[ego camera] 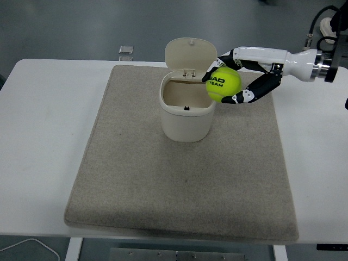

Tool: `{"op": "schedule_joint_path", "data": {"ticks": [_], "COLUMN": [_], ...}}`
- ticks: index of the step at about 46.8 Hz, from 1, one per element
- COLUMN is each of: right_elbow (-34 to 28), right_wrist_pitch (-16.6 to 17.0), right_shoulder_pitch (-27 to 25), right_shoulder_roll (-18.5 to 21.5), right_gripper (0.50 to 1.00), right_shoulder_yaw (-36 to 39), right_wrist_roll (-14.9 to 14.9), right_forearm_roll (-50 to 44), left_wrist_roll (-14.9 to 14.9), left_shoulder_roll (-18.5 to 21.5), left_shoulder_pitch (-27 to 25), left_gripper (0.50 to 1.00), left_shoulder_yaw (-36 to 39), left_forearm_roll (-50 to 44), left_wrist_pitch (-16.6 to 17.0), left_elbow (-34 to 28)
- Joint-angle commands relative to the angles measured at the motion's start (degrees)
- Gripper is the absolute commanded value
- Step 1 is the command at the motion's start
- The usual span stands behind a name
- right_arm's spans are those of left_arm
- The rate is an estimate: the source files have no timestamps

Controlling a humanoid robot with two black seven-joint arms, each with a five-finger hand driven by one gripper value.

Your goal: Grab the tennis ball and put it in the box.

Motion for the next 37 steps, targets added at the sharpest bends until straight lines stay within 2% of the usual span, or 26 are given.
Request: {"op": "schedule_joint_path", "data": {"ticks": [1,12,24,32,35,37], "right_elbow": [-0.5,-3.0,-5.6,-5.7,-5.7,-5.9], "right_wrist_pitch": [-1.9,-5.8,-8.8,-9.4,-9.5,-9.5], "right_shoulder_pitch": [0.0,0.1,-0.4,-0.5,-0.5,-0.5], "right_shoulder_roll": [1.4,5.8,8.3,9.3,9.3,9.3], "right_gripper": [0.500,0.500,0.500,0.625,0.764,0.799], "right_shoulder_yaw": [-0.1,-0.7,-1.9,-3.4,-3.4,-3.4], "right_wrist_roll": [-0.1,-0.6,-0.9,-0.9,-0.9,-0.9], "right_forearm_roll": [0.0,-0.2,-0.7,-0.6,-0.6,-0.4], "left_wrist_roll": [0.0,0.0,0.0,0.0,0.0,0.1], "left_shoulder_roll": [0.0,0.0,0.0,0.0,0.0,0.0], "left_shoulder_pitch": [0.1,0.0,0.0,0.0,0.1,0.0], "left_gripper": [0.996,0.996,0.996,0.996,0.996,0.996], "left_shoulder_yaw": [0.0,0.0,0.0,0.0,0.0,0.0], "left_forearm_roll": [0.0,0.0,0.0,0.0,0.0,0.0], "left_wrist_pitch": [0.0,0.0,0.0,0.0,0.0,0.0], "left_elbow": [0.0,0.0,0.0,0.0,0.0,0.0]}}
